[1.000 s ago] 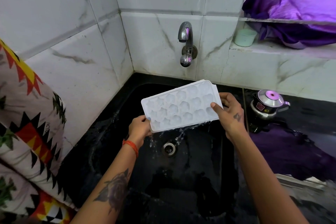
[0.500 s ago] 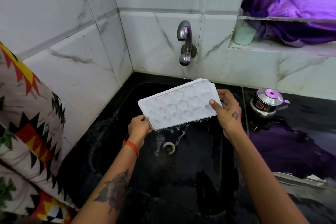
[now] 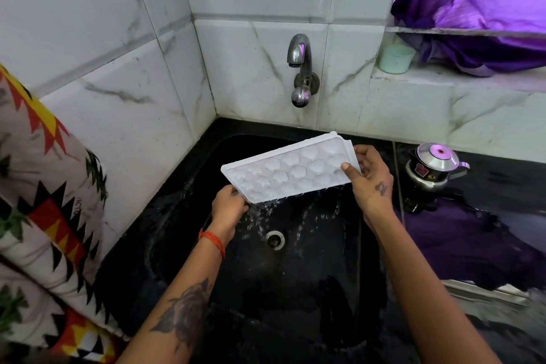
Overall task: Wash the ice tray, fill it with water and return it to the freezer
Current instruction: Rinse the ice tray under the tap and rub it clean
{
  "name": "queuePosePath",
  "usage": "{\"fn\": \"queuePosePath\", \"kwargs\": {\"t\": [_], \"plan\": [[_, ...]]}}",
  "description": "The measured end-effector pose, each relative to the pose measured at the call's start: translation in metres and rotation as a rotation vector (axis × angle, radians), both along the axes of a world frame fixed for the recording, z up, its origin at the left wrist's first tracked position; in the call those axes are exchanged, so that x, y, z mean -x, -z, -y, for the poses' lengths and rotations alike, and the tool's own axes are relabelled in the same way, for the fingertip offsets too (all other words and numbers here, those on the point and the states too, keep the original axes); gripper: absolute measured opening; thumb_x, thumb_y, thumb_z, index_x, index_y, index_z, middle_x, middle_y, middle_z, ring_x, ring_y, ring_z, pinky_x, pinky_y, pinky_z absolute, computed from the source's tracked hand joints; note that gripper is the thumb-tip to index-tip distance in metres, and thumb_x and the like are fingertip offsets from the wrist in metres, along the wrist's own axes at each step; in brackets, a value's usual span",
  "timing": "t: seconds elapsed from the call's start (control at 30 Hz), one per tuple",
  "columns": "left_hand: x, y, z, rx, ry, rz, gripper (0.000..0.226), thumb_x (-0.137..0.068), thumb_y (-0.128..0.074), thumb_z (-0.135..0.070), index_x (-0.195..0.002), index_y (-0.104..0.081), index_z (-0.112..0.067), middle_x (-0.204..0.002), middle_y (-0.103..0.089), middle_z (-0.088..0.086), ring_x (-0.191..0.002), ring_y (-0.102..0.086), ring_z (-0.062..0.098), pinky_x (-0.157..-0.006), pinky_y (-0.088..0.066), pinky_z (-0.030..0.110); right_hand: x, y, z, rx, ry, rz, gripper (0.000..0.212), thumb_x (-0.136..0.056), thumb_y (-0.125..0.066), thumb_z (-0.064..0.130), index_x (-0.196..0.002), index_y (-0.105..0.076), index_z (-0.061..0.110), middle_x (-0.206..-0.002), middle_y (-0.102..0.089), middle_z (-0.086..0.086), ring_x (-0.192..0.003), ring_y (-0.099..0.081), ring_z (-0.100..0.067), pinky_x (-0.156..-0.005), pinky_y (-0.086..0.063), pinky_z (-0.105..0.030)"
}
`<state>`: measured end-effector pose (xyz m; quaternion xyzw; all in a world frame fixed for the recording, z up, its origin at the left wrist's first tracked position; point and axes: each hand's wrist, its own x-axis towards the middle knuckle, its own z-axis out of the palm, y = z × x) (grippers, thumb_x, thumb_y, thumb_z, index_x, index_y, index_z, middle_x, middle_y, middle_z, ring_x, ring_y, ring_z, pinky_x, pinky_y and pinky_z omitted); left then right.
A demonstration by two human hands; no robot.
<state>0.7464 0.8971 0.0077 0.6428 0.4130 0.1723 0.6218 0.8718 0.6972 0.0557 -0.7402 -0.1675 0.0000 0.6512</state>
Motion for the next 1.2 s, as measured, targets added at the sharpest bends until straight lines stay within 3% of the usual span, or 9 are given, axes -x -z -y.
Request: {"fn": "queuePosePath", "kwargs": {"t": [0.13,0.3,0.6,0.7,0.9,1.07,1.2], "plan": [[0.001,-0.005,0.005,0.025,-0.016,0.052,0.029,-0.092,-0.047,-0.002,-0.117,-0.045,-0.015,-0.119,-0.060,0.010,-0.110,-0.060,0.025,-0.086,-0.051,0.034,0.002,0.000,0.000,0.000,0.016,0.015,0.025,-0.085,-0.063,0.003,-0.101,-0.056,0.021,-0.101,-0.064,-0.001,-0.100,-0.063,-0.016,-0.079,-0.048,-0.017],[0.005,-0.010,0.014,0.026,0.011,0.133,0.054,-0.089,-0.039,0.013,-0.136,-0.036,-0.014,-0.120,-0.054,0.004,-0.108,-0.057,0.018,-0.079,-0.051,0.027,0.003,0.000,-0.001,0.004,0.052,0.012,0.027,-0.084,-0.062,0.001,-0.103,-0.057,0.019,-0.103,-0.064,0.000,-0.103,-0.062,-0.016,-0.085,-0.048,-0.025],[0.006,-0.015,0.020,-0.003,0.053,0.256,0.073,-0.083,-0.032,0.024,-0.143,-0.026,-0.016,-0.136,-0.046,0.001,-0.120,-0.049,0.012,-0.076,-0.050,0.019,0.004,0.007,-0.001,0.032,0.108,0.049,0.029,-0.086,-0.057,0.000,-0.109,-0.059,0.018,-0.099,-0.064,0.001,-0.097,-0.062,-0.020,-0.087,-0.051,-0.032],[0.007,-0.012,0.019,-0.016,0.050,0.269,0.074,-0.081,-0.031,0.025,-0.141,-0.027,-0.017,-0.144,-0.043,0.004,-0.130,-0.044,0.017,-0.085,-0.047,0.024,0.003,0.010,0.000,0.035,0.124,0.069,0.030,-0.086,-0.056,0.001,-0.109,-0.059,0.020,-0.101,-0.067,-0.004,-0.096,-0.063,-0.023,-0.085,-0.051,-0.032],[0.009,-0.012,0.021,-0.019,0.060,0.297,0.071,-0.083,-0.035,0.025,-0.140,-0.026,-0.017,-0.146,-0.039,0.004,-0.132,-0.041,0.014,-0.106,-0.040,0.036,0.004,0.013,0.001,0.010,0.151,0.095,0.030,-0.085,-0.055,0.000,-0.107,-0.059,0.020,-0.102,-0.067,-0.006,-0.098,-0.063,-0.022,-0.087,-0.051,-0.033],[0.011,-0.013,0.024,-0.010,0.071,0.320,0.069,-0.084,-0.037,0.025,-0.139,-0.025,-0.014,-0.141,-0.040,0.001,-0.123,-0.042,0.007,-0.081,-0.050,0.016,0.005,0.015,0.003,0.000,0.159,0.116,0.031,-0.086,-0.055,-0.001,-0.108,-0.059,0.019,-0.102,-0.067,-0.007,-0.098,-0.063,-0.021,-0.083,-0.049,-0.026],[0.011,-0.010,0.023,-0.011,0.074,0.320,0.068,-0.085,-0.037,0.025,-0.139,-0.023,-0.014,-0.148,-0.036,0.004,-0.133,-0.037,0.012,-0.086,-0.047,0.018,0.007,0.014,0.004,-0.009,0.169,0.142,0.033,-0.085,-0.055,-0.003,-0.107,-0.060,0.021,-0.104,-0.067,-0.004,-0.096,-0.062,-0.020,-0.084,-0.048,-0.027]]}}
